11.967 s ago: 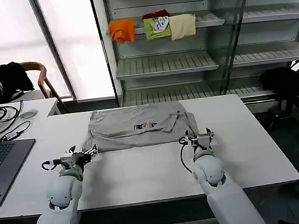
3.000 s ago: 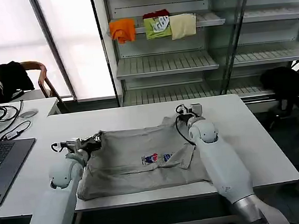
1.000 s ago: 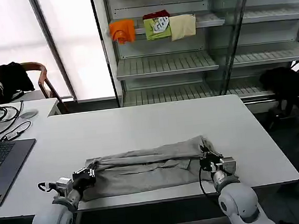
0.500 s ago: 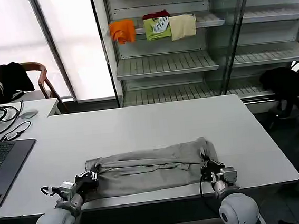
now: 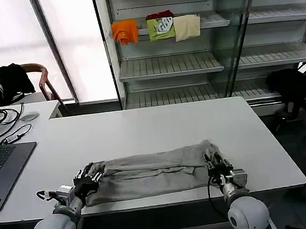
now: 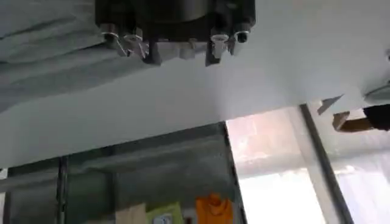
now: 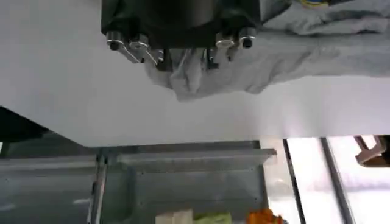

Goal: Fold and organize the clothes.

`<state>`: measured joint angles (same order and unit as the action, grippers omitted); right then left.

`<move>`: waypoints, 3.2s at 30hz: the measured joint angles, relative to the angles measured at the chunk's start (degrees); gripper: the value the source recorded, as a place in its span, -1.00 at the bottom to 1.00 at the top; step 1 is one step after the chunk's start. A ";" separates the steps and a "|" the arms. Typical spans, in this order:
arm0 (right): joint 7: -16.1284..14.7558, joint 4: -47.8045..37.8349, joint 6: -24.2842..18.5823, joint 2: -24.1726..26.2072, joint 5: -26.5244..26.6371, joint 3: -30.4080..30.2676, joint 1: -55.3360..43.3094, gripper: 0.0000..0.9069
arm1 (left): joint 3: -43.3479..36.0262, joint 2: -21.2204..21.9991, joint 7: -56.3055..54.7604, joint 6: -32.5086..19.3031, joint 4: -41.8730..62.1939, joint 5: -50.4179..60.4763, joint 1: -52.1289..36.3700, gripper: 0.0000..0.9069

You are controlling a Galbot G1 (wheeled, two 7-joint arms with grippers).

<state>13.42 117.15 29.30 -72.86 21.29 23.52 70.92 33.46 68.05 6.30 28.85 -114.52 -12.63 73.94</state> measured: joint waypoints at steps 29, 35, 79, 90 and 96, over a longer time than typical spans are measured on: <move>0.41 7.21 -0.06 4.01 3.54 4.52 2.95 1.00 | 3.89 9.00 -2.32 -1.08 1.39 -2.05 2.41 1.00; 0.40 7.53 -0.07 4.37 3.85 4.81 2.77 1.00 | 3.75 9.86 -2.04 -1.38 2.74 -1.68 2.26 0.51; 0.81 5.06 0.53 4.27 5.83 3.49 -1.78 1.00 | 15.58 1.25 0.11 -3.67 7.14 -6.00 3.66 -0.98; 0.81 6.16 0.80 4.28 5.60 3.95 -0.76 1.00 | 25.42 -11.91 0.55 -3.14 10.15 -9.61 3.23 -0.98; 0.82 6.68 0.76 4.07 5.44 4.36 0.02 1.00 | 28.22 -16.89 0.57 -3.04 12.09 -10.01 2.65 -0.98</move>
<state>14.24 123.83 30.06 -68.78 26.73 27.88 70.93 61.67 51.16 6.87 25.82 -102.44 -22.64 76.59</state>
